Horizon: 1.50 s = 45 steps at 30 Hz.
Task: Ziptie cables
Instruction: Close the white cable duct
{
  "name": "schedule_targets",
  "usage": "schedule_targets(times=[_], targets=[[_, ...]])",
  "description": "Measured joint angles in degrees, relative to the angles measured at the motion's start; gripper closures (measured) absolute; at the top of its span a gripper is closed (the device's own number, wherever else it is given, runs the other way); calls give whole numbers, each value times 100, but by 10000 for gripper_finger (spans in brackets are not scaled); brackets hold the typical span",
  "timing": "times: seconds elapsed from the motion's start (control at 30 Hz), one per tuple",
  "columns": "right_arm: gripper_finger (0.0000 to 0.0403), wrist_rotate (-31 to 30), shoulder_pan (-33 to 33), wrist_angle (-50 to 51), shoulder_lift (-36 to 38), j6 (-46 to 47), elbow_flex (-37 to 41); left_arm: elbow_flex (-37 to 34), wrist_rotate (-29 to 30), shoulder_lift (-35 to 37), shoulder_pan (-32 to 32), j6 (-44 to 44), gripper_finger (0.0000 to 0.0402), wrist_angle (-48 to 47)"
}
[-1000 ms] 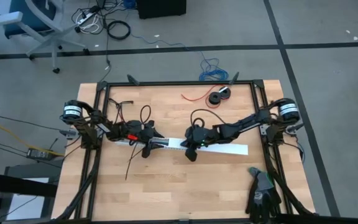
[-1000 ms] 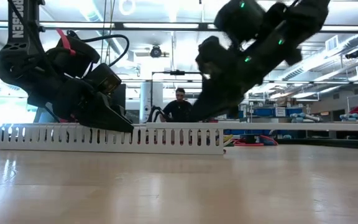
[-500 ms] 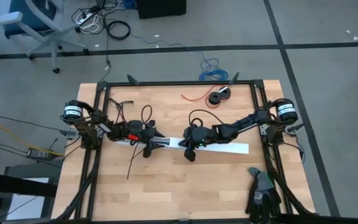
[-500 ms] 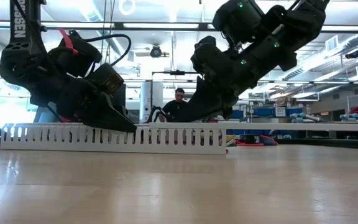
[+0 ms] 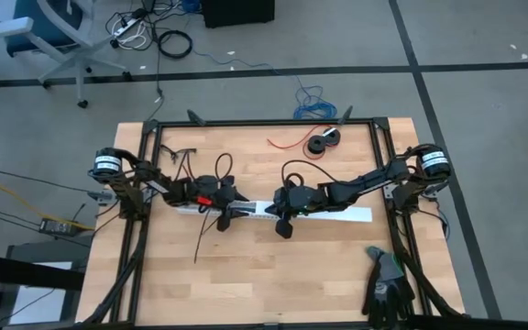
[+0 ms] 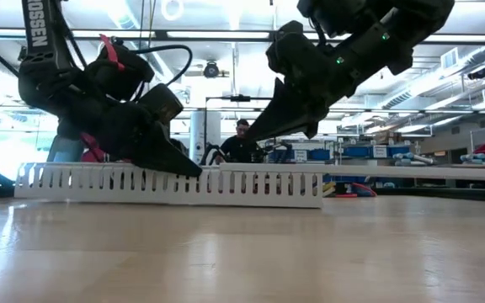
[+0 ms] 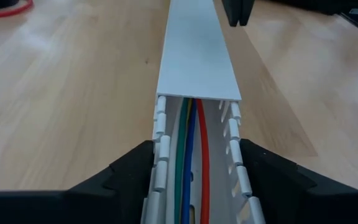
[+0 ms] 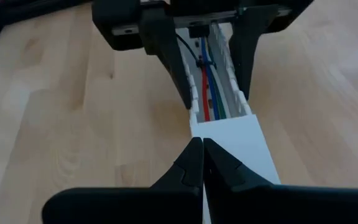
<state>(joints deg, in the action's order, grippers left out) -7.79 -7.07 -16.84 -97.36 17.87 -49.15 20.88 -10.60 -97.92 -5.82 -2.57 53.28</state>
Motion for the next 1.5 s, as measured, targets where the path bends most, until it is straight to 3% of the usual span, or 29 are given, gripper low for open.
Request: schedule_targets(times=[0.37, 0.8, 1.13, 1.5], targets=[[403, -11, 0, 325, 0, 5, 0, 330, -17, 5, 0, 67, 122, -312], [403, -122, 0, 463, 0, 42, 0, 350, 60, 12, 0, 361, 124, -334], [403, -120, -3, 456, 0, 50, -4, 713, 224, -653, 255, 370, 124, -182], [403, -111, -46, 591, 4, 67, -7, 831, 407, -723, 258, 385, 128, -208]])
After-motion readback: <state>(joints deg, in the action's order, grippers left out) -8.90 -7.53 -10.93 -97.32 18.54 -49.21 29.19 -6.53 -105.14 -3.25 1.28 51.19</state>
